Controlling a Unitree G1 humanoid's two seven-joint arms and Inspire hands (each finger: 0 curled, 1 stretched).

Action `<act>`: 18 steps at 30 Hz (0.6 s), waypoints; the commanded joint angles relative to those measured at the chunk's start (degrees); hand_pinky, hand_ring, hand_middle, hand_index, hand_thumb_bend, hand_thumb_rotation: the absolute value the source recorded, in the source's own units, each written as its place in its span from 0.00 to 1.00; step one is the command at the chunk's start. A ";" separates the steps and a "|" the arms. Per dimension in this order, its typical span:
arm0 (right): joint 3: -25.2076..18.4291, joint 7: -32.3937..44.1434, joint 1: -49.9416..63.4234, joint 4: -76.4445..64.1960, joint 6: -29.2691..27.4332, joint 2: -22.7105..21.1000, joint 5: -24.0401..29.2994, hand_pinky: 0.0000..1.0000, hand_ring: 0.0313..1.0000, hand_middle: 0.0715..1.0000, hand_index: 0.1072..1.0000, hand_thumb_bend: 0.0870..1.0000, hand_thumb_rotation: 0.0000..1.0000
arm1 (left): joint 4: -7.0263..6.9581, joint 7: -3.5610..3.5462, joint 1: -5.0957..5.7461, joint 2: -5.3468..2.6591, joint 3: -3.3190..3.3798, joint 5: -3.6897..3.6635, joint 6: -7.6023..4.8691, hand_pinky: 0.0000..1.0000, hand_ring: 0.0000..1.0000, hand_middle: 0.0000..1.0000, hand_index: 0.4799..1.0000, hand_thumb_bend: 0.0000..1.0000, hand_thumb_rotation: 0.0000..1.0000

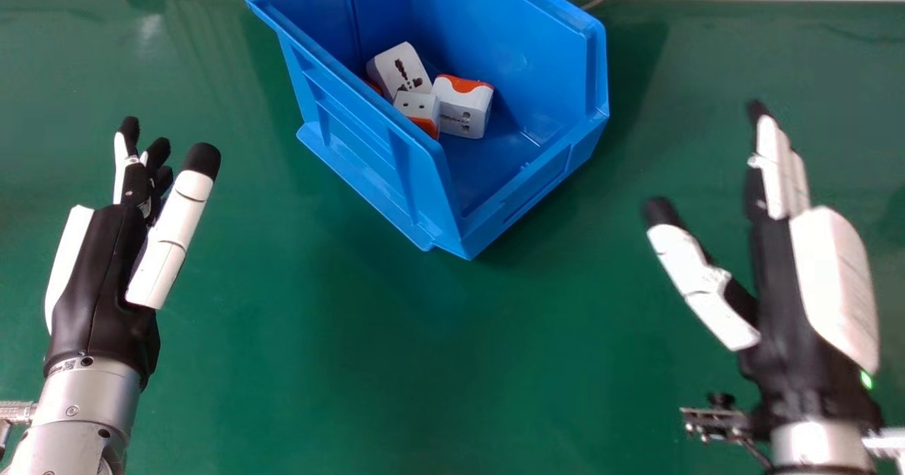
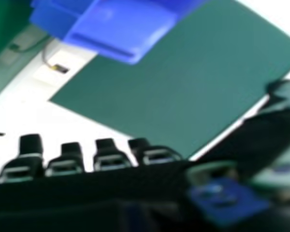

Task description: Pick all objects and put in blue box

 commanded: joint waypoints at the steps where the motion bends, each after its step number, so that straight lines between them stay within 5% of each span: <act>1: -1.93 -1.04 1.22 -1.71 -2.91 1.89 3.41 0.93 1.00 1.00 1.00 0.26 1.00 | -0.11 0.20 -0.35 0.66 0.52 0.02 -1.14 1.00 1.00 1.00 1.00 0.75 0.86; 9: -5.86 7.28 1.87 -1.97 -1.93 4.84 18.52 1.00 1.00 1.00 1.00 0.39 1.00 | 0.17 0.29 -0.25 0.88 0.26 0.35 -1.37 1.00 1.00 1.00 1.00 0.75 0.86; 18: -8.49 15.10 1.86 -5.46 2.92 3.41 24.00 1.00 1.00 1.00 1.00 0.38 1.00 | 1.43 0.56 -0.10 0.61 -0.45 1.08 -2.60 1.00 1.00 1.00 1.00 0.71 0.86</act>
